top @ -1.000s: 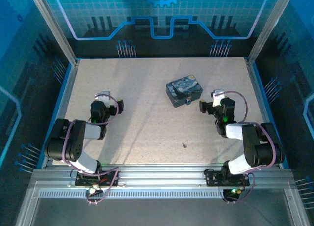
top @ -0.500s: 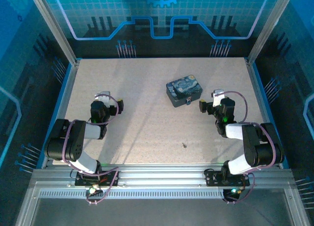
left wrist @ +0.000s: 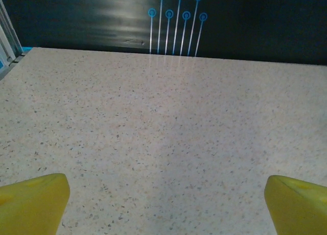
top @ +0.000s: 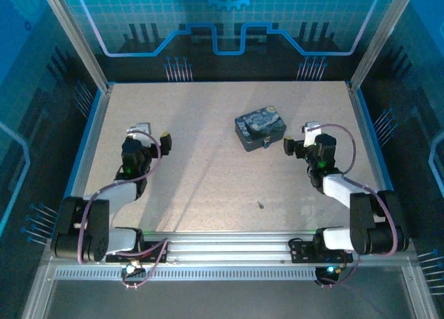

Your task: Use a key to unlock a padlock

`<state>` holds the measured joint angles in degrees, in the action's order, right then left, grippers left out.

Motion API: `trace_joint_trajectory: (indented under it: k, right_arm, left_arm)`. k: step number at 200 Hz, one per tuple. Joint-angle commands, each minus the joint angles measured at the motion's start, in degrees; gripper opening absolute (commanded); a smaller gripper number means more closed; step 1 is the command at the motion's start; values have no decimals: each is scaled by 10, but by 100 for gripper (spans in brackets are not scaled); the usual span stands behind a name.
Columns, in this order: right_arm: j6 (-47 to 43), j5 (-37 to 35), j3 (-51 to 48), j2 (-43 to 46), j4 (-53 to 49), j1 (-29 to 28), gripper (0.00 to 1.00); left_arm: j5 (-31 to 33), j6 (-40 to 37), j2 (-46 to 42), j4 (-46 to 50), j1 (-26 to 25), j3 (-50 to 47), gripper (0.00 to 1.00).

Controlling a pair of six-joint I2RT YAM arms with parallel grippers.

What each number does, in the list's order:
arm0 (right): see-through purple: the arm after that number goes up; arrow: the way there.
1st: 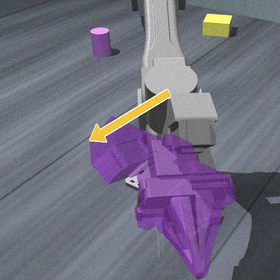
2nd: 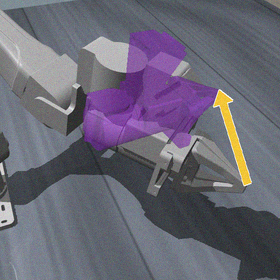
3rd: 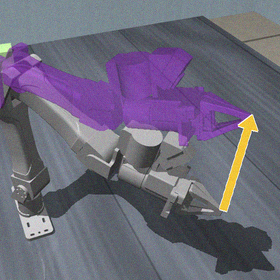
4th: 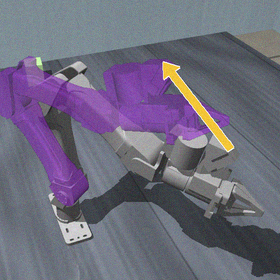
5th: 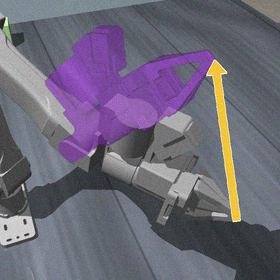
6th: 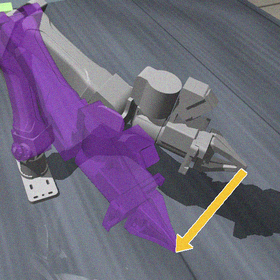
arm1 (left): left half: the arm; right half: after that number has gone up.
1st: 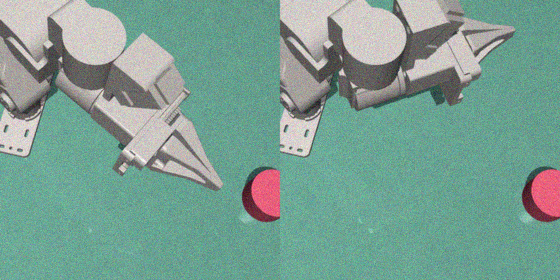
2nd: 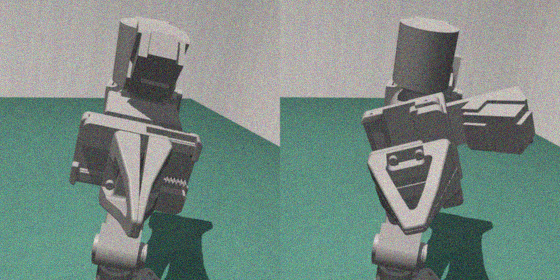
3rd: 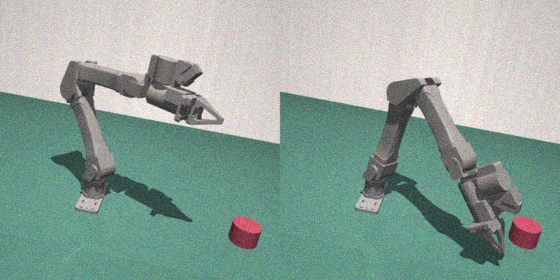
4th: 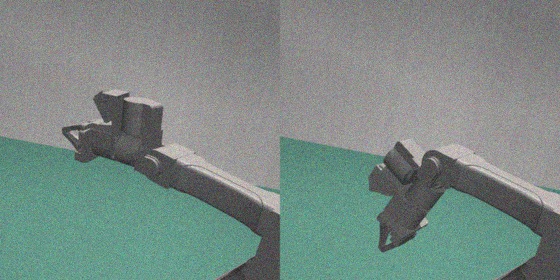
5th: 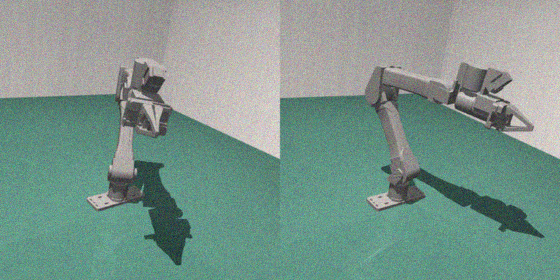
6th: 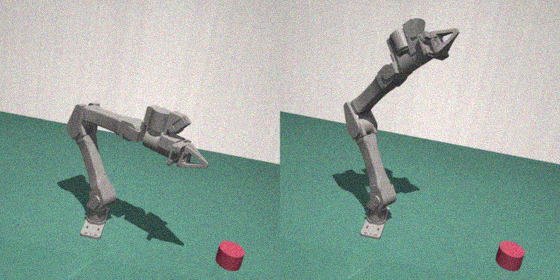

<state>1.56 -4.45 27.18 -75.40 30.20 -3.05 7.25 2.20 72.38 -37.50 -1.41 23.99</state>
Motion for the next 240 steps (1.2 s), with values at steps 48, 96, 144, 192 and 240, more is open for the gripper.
trace_joint_trajectory:
  k: [48,96,144,192,240]
  right_arm:
    - [114,181,157,-18,-235,22,100]
    - [151,241,276,-151,-265,30,100]
    - [152,287,381,-276,-283,42,100]
    - [127,360,479,-370,-352,46,94]
    - [130,397,528,-413,-397,45,92]
  left_arm:
    - [-93,244,9,346,-19,210,99]
    - [-154,315,118,352,-106,289,99]
    - [-194,354,239,339,-186,384,98]
    - [-229,374,357,315,-240,471,94]
    - [-263,399,448,303,-260,546,92]
